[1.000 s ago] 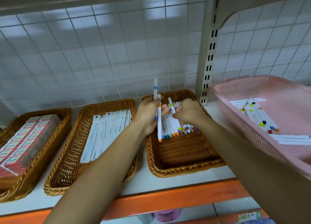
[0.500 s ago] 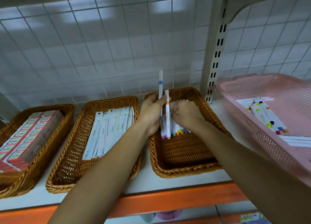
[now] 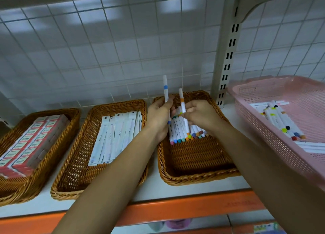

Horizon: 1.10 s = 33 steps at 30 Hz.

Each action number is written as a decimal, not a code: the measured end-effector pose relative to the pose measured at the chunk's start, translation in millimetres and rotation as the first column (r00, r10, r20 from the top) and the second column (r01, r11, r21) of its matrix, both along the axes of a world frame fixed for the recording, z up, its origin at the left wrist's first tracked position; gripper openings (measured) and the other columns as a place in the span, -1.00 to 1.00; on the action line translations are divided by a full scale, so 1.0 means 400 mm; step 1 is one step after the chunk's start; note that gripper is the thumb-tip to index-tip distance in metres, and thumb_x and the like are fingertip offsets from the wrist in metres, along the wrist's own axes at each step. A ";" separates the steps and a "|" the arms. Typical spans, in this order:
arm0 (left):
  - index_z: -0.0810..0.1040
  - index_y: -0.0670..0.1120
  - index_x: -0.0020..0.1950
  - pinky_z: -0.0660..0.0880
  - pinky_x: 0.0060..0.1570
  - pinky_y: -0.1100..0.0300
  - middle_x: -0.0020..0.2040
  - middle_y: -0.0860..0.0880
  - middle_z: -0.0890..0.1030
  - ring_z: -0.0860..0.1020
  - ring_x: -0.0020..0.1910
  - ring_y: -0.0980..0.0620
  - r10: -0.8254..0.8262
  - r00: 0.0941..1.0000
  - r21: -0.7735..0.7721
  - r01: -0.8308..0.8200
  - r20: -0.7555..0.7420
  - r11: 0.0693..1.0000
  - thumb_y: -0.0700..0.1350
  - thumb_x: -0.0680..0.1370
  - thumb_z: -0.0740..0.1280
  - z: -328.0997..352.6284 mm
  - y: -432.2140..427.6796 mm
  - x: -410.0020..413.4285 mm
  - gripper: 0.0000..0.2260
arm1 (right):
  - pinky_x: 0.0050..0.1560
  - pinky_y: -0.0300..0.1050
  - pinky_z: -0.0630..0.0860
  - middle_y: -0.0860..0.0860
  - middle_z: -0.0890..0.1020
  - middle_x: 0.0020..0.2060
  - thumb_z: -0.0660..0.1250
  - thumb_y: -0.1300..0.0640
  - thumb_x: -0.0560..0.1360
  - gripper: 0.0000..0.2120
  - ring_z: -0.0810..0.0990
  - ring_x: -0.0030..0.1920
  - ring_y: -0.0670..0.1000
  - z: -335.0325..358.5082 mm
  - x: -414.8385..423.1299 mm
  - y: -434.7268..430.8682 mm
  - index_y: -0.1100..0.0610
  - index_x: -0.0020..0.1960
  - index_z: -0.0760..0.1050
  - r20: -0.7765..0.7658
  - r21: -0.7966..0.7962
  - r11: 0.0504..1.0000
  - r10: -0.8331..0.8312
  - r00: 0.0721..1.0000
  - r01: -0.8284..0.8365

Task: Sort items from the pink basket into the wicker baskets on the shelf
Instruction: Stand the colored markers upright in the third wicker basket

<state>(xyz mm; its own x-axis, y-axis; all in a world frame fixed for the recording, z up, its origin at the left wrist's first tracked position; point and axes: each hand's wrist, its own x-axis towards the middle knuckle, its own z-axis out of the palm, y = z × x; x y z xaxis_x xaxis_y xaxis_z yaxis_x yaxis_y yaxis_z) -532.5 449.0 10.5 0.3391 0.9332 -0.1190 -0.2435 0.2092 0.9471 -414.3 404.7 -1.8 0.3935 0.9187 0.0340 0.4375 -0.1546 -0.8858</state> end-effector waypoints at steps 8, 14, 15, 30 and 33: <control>0.55 -0.14 0.11 0.53 -0.29 0.31 -0.32 0.02 0.59 0.58 -0.37 0.20 -0.101 0.995 0.052 0.101 -0.001 0.994 -0.19 0.61 0.24 -0.004 -0.009 0.002 -0.86 | -0.13 -0.17 0.39 0.14 0.59 0.01 0.35 0.24 0.48 -0.70 0.55 0.06 0.13 -0.016 -0.030 0.027 0.23 0.20 0.45 0.538 -0.033 0.999 -0.016 0.843 0.040; 0.58 -0.13 0.13 0.56 0.06 0.15 -0.06 -0.03 0.63 0.61 -0.02 0.03 -0.045 0.972 0.300 0.115 -0.231 0.947 -0.19 0.59 0.27 -0.017 -0.013 0.004 -0.84 | 0.24 -0.08 0.31 0.17 0.54 0.12 0.26 0.25 0.51 -0.72 0.50 0.14 0.15 -0.023 -0.038 0.034 0.26 0.21 0.45 0.773 -0.125 0.992 0.107 0.625 -0.016; 0.59 -0.11 0.10 0.57 0.04 0.12 -0.08 -0.04 0.64 0.62 -0.03 0.01 -0.014 0.959 0.358 0.119 -0.282 0.926 -0.18 0.58 0.29 -0.018 -0.012 0.003 -0.86 | 0.27 -0.08 0.29 0.17 0.54 0.13 0.24 0.24 0.53 -0.71 0.49 0.16 0.15 -0.027 -0.033 0.035 0.26 0.23 0.44 0.773 -0.132 0.991 0.112 0.624 -0.014; 0.59 -0.14 0.04 0.37 -0.20 0.20 0.03 -0.11 0.61 0.57 0.00 -0.09 0.367 0.252 0.442 0.600 -0.896 0.667 -0.08 0.52 0.32 -0.015 0.040 0.036 -0.83 | 0.38 -0.07 0.19 0.15 0.53 0.24 0.28 0.21 0.48 -0.63 0.39 0.30 0.13 -0.019 -0.019 0.008 0.19 0.28 0.51 0.720 -0.187 0.978 0.199 0.665 -0.091; 0.60 -0.10 0.10 0.39 -0.16 0.21 0.08 -0.11 0.59 0.56 0.04 -0.07 0.344 0.221 0.404 0.616 -0.913 0.676 -0.04 0.52 0.36 -0.023 0.042 0.038 -0.79 | 0.44 -0.10 0.18 0.12 0.56 0.22 0.23 0.30 0.50 -0.67 0.41 0.31 0.10 -0.015 -0.012 0.000 0.18 0.23 0.55 0.690 -0.168 0.981 0.185 0.700 -0.095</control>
